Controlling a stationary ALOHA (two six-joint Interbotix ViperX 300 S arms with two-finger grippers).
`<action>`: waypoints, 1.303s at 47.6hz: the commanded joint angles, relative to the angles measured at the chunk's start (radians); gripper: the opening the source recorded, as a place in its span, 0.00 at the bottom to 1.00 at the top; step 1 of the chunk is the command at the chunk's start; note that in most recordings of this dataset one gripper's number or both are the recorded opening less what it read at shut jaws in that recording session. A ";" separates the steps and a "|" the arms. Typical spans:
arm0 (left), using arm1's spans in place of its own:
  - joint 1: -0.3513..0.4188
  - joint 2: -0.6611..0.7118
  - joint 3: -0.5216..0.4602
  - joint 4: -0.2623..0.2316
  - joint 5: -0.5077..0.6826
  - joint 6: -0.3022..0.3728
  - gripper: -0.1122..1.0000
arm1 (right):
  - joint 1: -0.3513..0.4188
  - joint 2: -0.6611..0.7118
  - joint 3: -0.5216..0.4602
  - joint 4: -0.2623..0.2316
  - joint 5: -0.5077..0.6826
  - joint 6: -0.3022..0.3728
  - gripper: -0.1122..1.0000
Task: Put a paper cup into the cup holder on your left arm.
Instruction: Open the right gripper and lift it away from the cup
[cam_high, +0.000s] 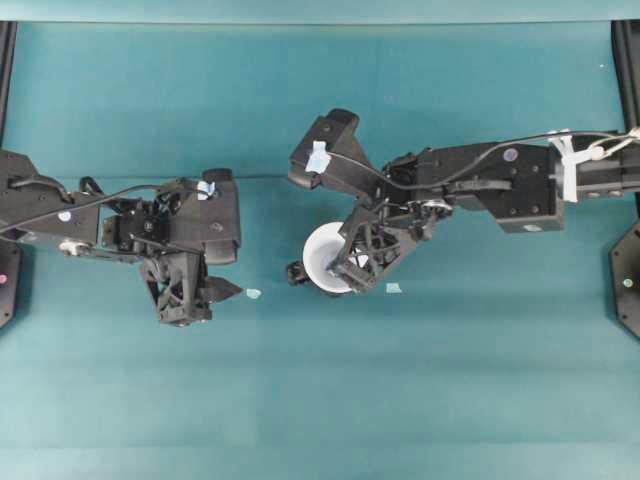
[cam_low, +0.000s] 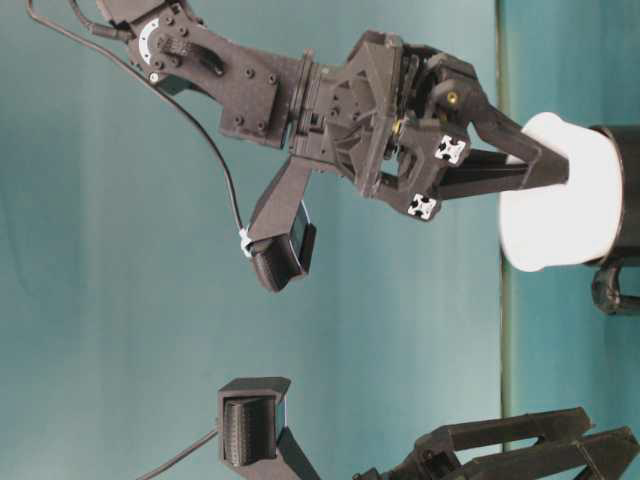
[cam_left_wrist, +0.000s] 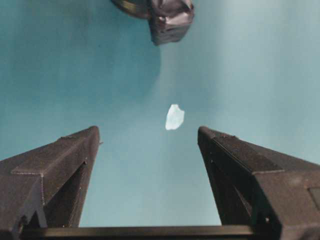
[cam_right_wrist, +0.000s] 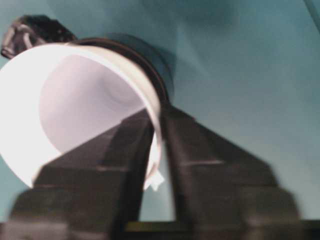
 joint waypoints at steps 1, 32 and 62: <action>0.000 0.000 -0.003 0.002 -0.006 0.000 0.85 | 0.003 -0.009 -0.017 0.002 -0.005 0.008 0.41; 0.000 0.006 0.000 0.002 -0.026 0.000 0.85 | 0.012 -0.152 0.049 -0.006 -0.034 0.008 0.90; -0.002 0.002 0.018 0.002 -0.031 -0.002 0.85 | 0.061 -0.336 0.276 -0.008 -0.397 -0.002 0.90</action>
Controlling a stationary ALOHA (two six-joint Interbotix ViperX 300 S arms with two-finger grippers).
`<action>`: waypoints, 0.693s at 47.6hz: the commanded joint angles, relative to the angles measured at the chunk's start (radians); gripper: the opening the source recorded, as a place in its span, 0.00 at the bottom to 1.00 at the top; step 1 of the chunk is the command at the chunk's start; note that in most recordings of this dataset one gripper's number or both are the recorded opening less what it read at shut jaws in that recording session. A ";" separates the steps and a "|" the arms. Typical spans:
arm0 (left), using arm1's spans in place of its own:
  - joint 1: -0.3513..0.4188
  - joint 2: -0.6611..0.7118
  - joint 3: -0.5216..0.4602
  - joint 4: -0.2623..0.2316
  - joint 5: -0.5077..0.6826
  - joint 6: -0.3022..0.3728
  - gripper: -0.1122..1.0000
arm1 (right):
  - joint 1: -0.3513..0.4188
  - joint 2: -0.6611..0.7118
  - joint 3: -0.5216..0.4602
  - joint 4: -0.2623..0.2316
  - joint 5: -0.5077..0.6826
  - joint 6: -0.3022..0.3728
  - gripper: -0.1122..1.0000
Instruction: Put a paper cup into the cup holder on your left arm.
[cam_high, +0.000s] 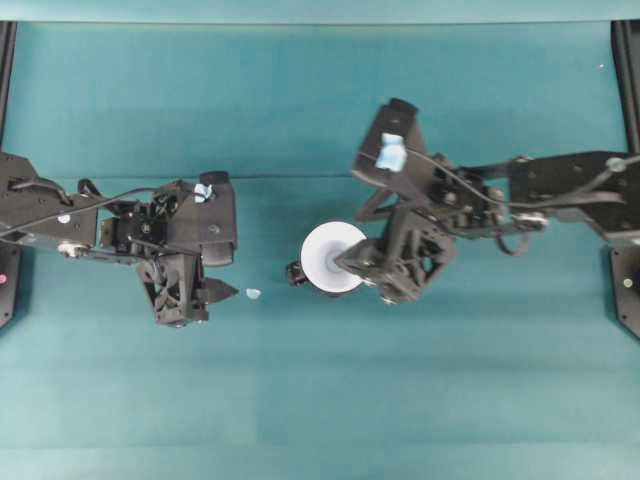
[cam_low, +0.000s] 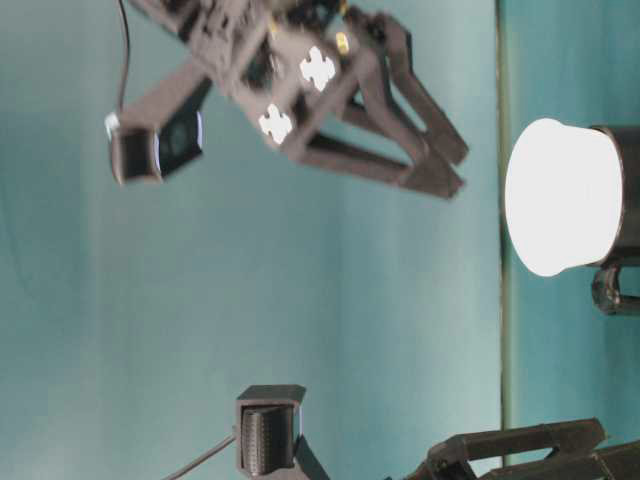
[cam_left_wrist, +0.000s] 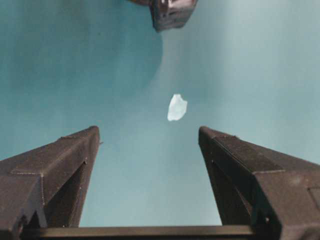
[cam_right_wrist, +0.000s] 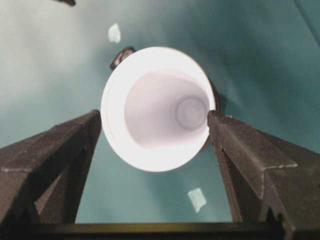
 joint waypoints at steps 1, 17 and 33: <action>-0.002 -0.005 -0.005 0.002 -0.012 -0.002 0.85 | 0.009 -0.054 0.025 -0.002 -0.018 0.000 0.90; -0.003 -0.005 -0.003 0.003 -0.026 -0.002 0.85 | 0.055 -0.094 0.086 -0.012 -0.020 -0.040 0.90; -0.005 -0.005 -0.003 0.002 -0.026 -0.002 0.85 | 0.081 -0.095 0.089 -0.018 -0.018 -0.138 0.90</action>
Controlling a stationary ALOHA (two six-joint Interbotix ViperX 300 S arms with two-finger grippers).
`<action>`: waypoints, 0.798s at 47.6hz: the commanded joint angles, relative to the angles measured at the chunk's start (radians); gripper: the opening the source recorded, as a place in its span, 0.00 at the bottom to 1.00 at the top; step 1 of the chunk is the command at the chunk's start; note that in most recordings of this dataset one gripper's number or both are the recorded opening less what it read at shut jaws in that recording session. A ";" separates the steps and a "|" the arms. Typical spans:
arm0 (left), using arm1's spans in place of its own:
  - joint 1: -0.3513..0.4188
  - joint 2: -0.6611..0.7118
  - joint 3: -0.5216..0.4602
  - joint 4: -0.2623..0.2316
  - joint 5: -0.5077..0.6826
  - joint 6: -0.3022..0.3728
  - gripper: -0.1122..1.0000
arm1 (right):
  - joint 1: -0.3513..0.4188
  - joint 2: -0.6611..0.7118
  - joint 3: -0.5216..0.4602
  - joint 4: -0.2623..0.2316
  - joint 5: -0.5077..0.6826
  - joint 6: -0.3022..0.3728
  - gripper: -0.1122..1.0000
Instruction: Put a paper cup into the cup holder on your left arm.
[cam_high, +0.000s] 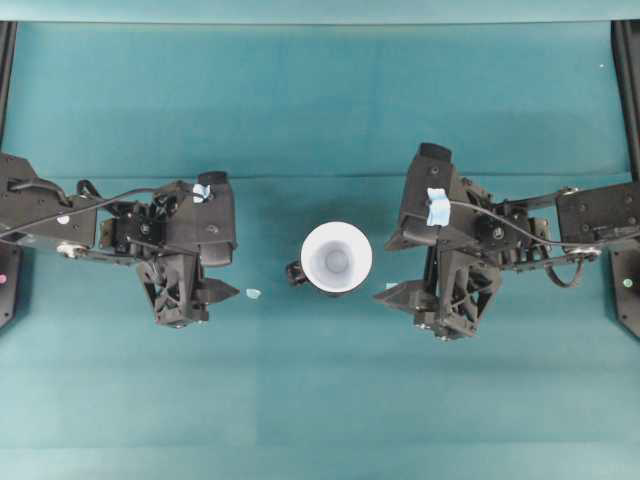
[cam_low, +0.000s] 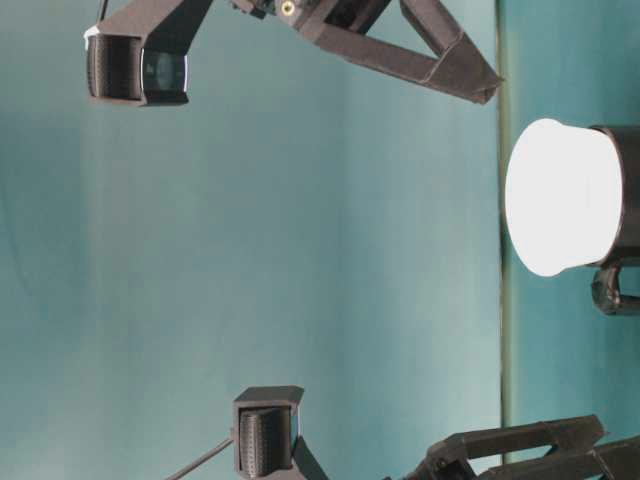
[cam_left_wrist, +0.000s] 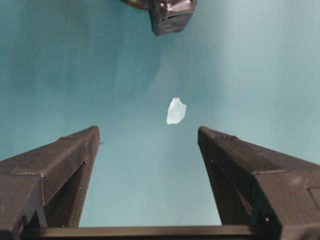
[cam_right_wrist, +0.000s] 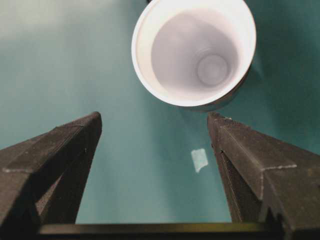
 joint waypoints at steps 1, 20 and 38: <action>-0.003 -0.002 -0.006 0.002 -0.008 0.000 0.85 | 0.005 -0.020 -0.008 -0.002 -0.006 -0.014 0.90; -0.018 -0.003 -0.005 0.002 -0.041 -0.002 0.85 | 0.005 -0.048 0.032 -0.002 0.006 -0.015 0.90; -0.032 -0.003 -0.005 0.002 -0.064 -0.002 0.85 | 0.020 -0.130 0.118 0.000 -0.015 -0.006 0.90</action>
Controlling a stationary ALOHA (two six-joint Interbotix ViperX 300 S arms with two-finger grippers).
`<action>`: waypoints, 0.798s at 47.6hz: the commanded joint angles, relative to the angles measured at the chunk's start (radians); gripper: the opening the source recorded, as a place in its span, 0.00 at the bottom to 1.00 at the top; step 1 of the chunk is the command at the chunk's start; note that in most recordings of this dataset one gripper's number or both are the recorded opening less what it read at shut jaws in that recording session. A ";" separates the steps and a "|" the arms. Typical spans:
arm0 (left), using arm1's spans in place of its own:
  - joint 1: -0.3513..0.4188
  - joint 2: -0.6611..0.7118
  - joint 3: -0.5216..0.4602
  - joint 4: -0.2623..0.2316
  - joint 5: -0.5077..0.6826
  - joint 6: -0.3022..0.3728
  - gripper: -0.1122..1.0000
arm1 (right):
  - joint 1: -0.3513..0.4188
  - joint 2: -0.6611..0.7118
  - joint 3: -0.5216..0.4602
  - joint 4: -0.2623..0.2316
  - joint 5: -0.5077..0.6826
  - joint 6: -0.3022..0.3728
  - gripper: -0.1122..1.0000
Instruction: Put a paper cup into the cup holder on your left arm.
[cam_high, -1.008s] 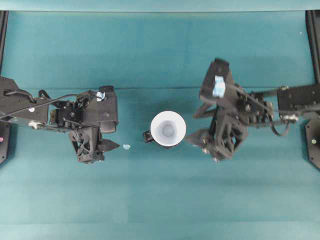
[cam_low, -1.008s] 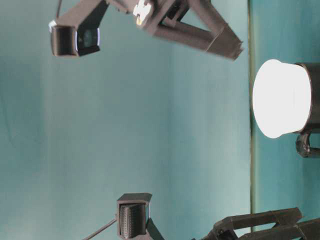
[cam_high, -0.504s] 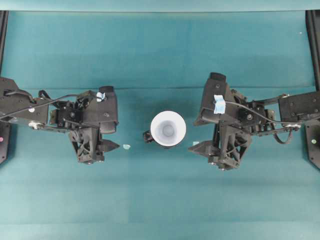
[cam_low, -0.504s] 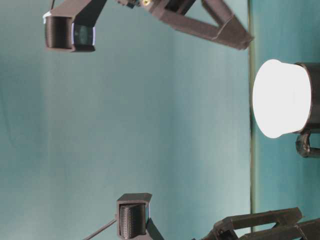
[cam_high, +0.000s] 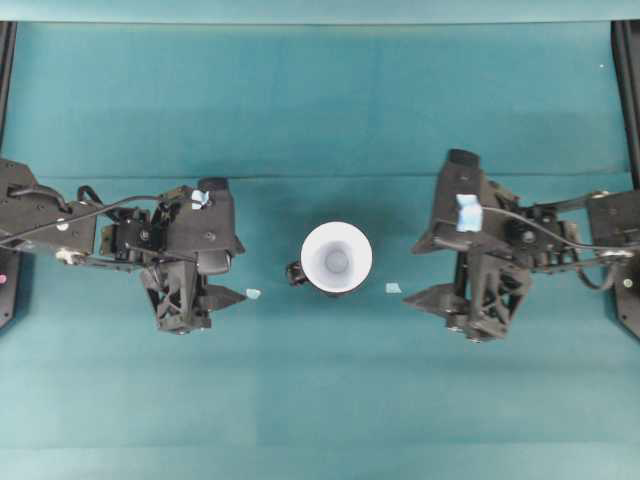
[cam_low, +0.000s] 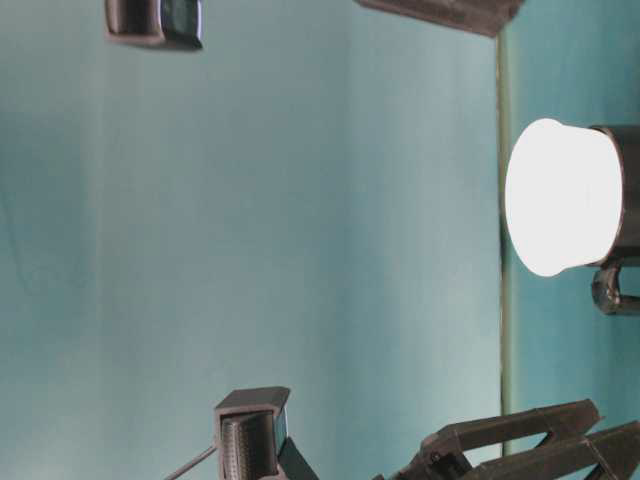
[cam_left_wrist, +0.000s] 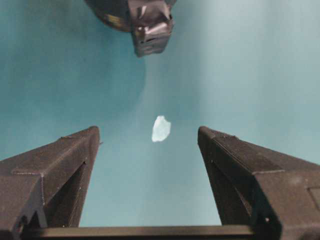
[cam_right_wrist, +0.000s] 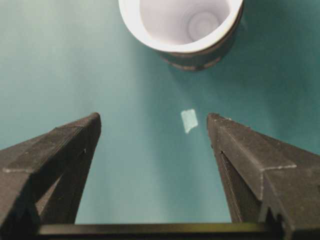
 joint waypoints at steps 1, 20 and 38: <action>-0.006 -0.002 -0.006 0.002 -0.009 -0.002 0.85 | 0.008 -0.026 0.000 0.000 -0.018 -0.002 0.90; -0.009 -0.002 -0.005 0.002 -0.008 -0.061 0.85 | 0.009 -0.031 0.011 0.000 -0.038 -0.003 0.90; -0.009 -0.002 0.006 0.002 -0.009 -0.061 0.85 | 0.008 -0.029 0.015 0.000 -0.038 0.006 0.90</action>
